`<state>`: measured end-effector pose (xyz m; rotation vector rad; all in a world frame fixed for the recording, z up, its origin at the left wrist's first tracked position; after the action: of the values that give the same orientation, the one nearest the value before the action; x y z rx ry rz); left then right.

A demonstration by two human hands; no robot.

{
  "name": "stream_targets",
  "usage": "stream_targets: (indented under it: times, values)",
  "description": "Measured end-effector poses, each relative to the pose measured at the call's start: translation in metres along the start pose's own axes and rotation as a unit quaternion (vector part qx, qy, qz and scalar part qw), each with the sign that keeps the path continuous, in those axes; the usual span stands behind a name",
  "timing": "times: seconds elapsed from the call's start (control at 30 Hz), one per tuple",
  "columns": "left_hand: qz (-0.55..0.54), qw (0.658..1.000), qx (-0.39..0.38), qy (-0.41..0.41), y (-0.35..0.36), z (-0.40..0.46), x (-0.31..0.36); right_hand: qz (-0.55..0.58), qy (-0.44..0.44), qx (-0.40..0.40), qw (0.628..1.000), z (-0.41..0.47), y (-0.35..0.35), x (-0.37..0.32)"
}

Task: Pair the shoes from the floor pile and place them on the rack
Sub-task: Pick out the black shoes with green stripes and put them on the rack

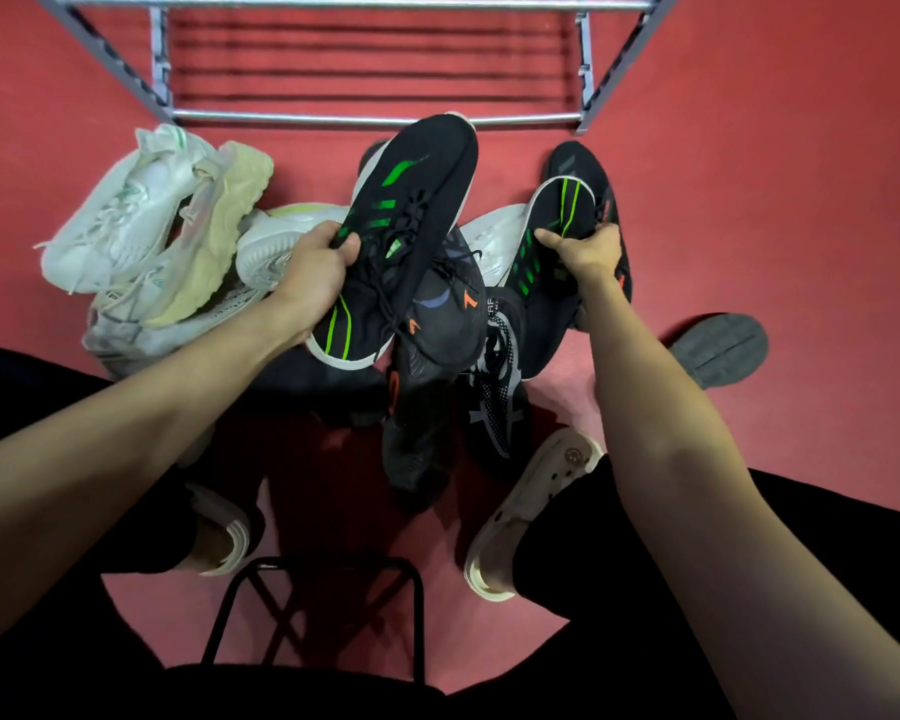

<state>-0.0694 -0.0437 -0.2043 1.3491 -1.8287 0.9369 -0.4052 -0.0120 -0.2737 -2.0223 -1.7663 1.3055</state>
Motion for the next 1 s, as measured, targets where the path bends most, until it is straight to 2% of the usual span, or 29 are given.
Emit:
stream_targets:
  times: [0.13,0.2,0.3,0.4,0.47,0.53,0.6,0.7,0.83,0.93,1.0]
  values:
    - [0.011,1.000,0.002,0.000,-0.004,-0.005,0.000,-0.026,0.004,-0.038,0.999,-0.013,-0.002,-0.007]
    - [0.016,1.000,0.002,0.000,-0.010,-0.008,-0.002,-0.063,-0.021,-0.024,0.997,-0.025,-0.005,-0.017]
    - [0.020,1.000,-0.003,-0.001,-0.018,-0.012,-0.004,-0.145,-0.087,0.043,0.985,-0.063,-0.012,-0.036]
    - [0.029,1.000,0.002,0.007,-0.023,-0.017,0.001,-0.232,-0.198,0.135,0.943,-0.105,-0.024,-0.053]
    - [0.024,1.000,0.012,0.009,-0.028,-0.020,0.002,-0.230,-0.252,0.184,0.922,-0.127,-0.033,-0.060]
    - [0.004,0.999,0.032,0.000,-0.033,-0.024,0.004,-0.169,-0.274,0.230,0.918,-0.149,-0.046,-0.065]
    - [-0.021,0.998,0.058,-0.011,-0.039,-0.027,0.003,-0.035,-0.260,0.271,0.926,-0.175,-0.060,-0.068]
    - [-0.052,0.992,0.110,-0.021,-0.051,-0.032,0.008,0.258,-0.130,0.267,0.919,-0.201,-0.063,-0.057]
    - [-0.079,0.986,0.149,-0.014,-0.077,-0.041,0.014,0.496,0.037,0.167,0.851,-0.221,-0.040,-0.036]
    - [-0.087,0.984,0.156,-0.001,-0.094,-0.043,0.015,0.600,0.109,0.119,0.784,-0.245,-0.024,-0.016]
    - [-0.087,0.982,0.167,0.004,-0.100,-0.050,0.025,0.632,0.141,0.085,0.757,-0.260,-0.014,-0.005]
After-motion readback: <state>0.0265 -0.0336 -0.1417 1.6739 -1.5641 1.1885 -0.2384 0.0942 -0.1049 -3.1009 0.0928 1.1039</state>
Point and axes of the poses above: each hand's wrist, its own z-axis towards the middle knuckle, its own y-axis out of the palm, x = y × z, the point moved 6 cm from there along z, towards the middle knuckle, and after that the axes turned 6 degrees about y, right-handed, at the moved point
